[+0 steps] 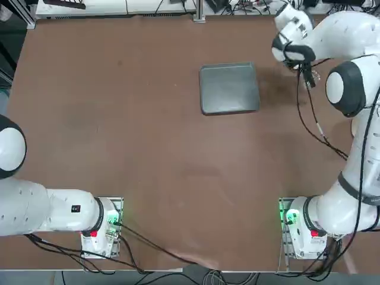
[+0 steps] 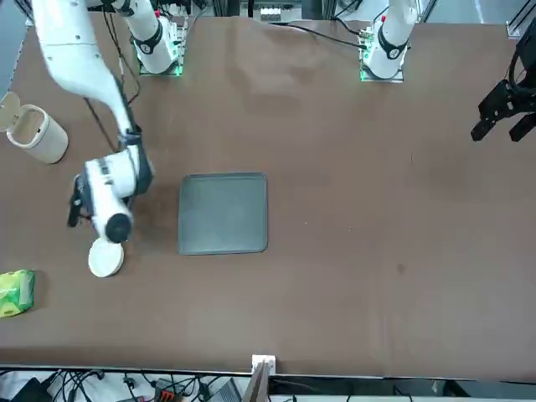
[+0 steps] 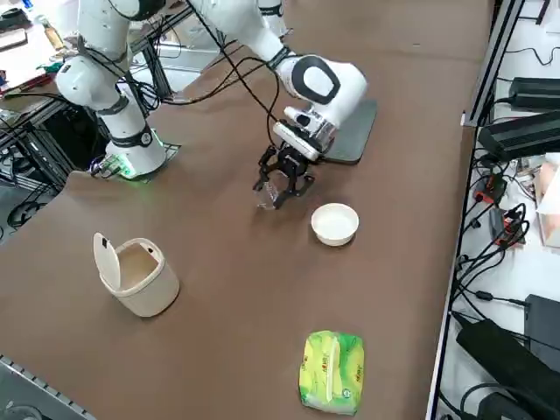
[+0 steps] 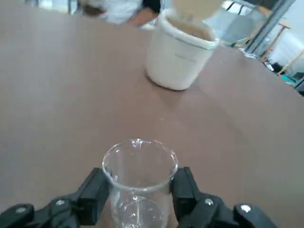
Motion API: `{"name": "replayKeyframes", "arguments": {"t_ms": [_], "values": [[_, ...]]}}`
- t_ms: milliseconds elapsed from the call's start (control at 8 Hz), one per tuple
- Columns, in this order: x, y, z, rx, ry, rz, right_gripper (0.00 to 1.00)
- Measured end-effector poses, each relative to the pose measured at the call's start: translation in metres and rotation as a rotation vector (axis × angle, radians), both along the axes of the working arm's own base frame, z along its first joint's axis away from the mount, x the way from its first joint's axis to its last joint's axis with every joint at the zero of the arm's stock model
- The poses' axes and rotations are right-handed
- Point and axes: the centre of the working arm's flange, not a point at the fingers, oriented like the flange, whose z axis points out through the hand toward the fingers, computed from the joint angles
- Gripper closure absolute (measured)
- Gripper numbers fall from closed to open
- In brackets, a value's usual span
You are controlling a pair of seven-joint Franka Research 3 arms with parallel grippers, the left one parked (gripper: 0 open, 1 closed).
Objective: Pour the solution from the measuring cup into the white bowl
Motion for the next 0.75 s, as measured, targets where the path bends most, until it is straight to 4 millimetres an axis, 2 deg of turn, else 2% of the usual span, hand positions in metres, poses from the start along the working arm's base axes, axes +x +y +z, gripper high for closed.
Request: {"name": "replayKeyframes", "arguments": {"t_ms": [375,750], "values": [[-0.040,0.017,-0.040,-0.212,-0.095,-0.010,0.26],[-0.061,0.049,-0.074,-0.297,-0.144,0.012,0.26]]}}
